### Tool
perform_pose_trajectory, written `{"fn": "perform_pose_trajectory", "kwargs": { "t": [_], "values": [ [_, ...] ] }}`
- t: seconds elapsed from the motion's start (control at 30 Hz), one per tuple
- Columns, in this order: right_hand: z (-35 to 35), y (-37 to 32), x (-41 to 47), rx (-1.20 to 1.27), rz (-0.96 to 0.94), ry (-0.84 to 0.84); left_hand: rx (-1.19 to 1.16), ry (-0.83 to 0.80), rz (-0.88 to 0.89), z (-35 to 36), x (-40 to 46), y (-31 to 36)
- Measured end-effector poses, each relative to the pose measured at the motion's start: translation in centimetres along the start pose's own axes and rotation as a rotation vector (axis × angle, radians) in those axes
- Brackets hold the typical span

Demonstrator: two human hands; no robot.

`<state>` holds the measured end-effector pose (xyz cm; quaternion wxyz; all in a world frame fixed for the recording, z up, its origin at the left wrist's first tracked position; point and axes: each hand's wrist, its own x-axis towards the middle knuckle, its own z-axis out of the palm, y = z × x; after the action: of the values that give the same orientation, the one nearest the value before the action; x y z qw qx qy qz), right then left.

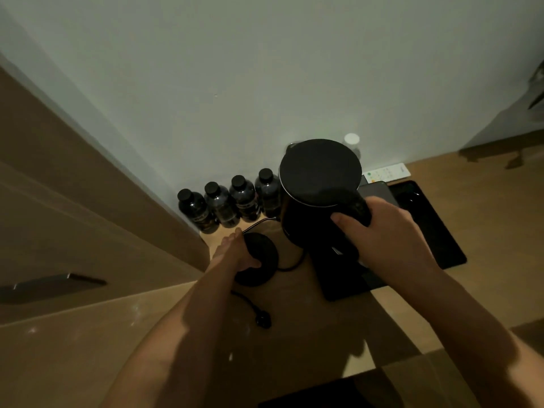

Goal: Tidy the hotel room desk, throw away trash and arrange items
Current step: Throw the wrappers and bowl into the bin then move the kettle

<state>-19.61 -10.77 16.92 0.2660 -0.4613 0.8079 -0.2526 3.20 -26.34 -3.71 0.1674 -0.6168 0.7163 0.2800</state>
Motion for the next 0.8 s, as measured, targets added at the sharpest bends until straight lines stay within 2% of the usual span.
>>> {"fn": "perform_pose_trajectory", "kwargs": {
  "t": [0.3, 0.43, 0.7, 0.8],
  "values": [
    [0.3, 0.5, 0.8, 0.074, 0.022, -0.028, 0.129, -0.067, -0.054, -1.3, 0.7, 0.4],
    [0.6, 0.6, 0.9, 0.072, 0.013, -0.036, 0.054, -0.081, -0.073, -1.8, -0.1, 0.4],
    [0.4, -0.2, 0.7, 0.035, -0.017, -0.010, -0.174, -0.007, -0.110, -4.3, -4.9, 0.6],
    [-0.2, -1.0, 0.3, 0.094, 0.025, -0.033, -0.131, 0.007, -0.106, -6.0, -7.6, 1.4]
  ]
}}
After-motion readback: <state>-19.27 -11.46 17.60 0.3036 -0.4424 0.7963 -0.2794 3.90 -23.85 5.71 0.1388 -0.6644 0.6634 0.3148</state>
